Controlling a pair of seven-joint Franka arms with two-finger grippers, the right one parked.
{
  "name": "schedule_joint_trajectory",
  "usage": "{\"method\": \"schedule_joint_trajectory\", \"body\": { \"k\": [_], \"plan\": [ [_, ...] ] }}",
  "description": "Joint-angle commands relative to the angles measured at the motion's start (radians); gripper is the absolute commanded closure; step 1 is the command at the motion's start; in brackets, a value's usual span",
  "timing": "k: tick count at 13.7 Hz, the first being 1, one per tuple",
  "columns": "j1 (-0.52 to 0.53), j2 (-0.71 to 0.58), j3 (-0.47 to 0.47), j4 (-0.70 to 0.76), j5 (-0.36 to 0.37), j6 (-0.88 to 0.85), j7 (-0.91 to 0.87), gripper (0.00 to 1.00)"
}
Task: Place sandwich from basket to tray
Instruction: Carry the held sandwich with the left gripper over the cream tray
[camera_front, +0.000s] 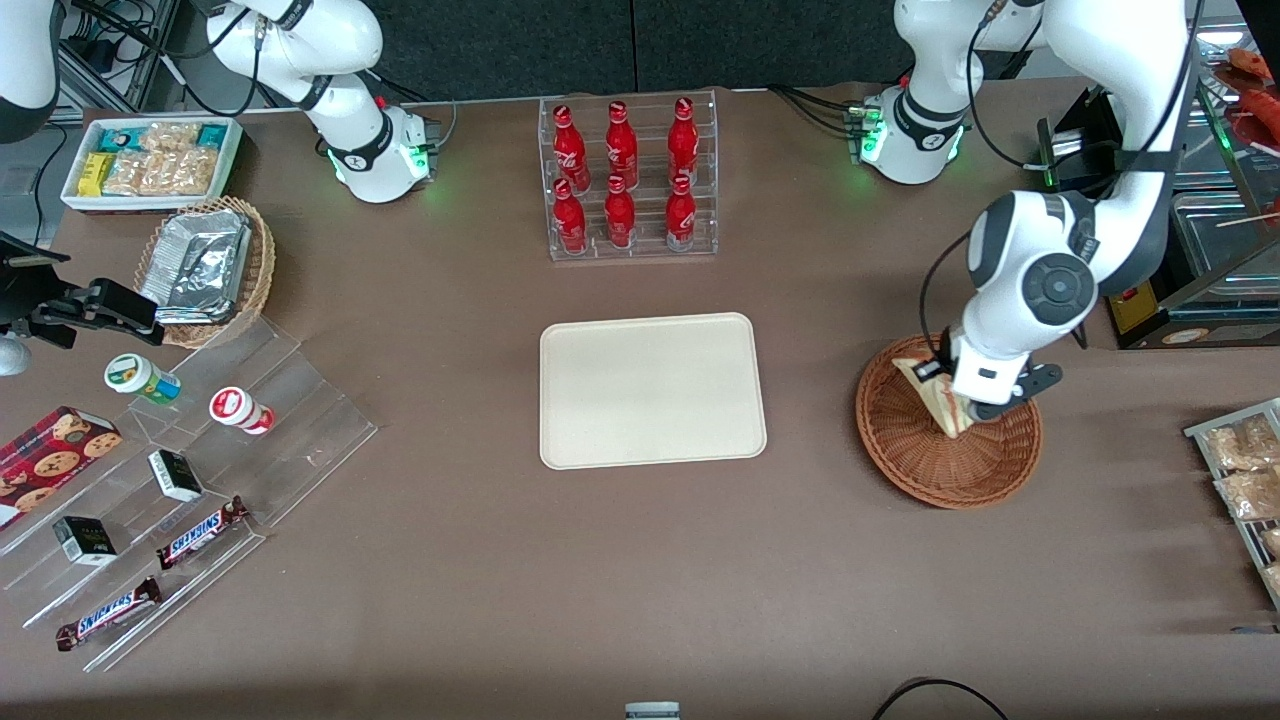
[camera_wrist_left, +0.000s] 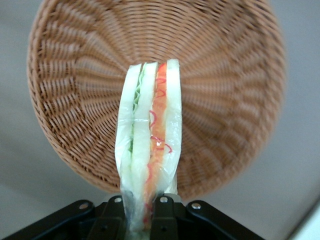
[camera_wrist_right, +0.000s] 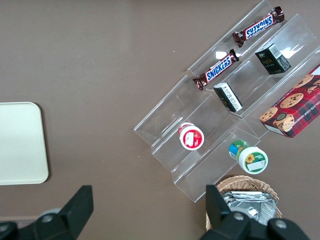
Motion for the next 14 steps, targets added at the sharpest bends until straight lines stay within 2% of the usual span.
{"method": "schedule_joint_trajectory", "body": {
  "k": [1,4,8,10,14],
  "plan": [
    [-0.099,-0.003,0.002,0.094,0.016,-0.083,0.031,1.0],
    [-0.217,0.025,0.002,0.14,0.01,-0.078,0.022,1.0],
    [-0.351,0.161,0.0,0.276,-0.004,-0.078,-0.052,1.0],
    [-0.394,0.232,0.0,0.353,-0.076,-0.081,-0.049,1.0],
    [-0.42,0.419,-0.053,0.575,-0.118,-0.1,-0.069,1.0]
  ]
}}
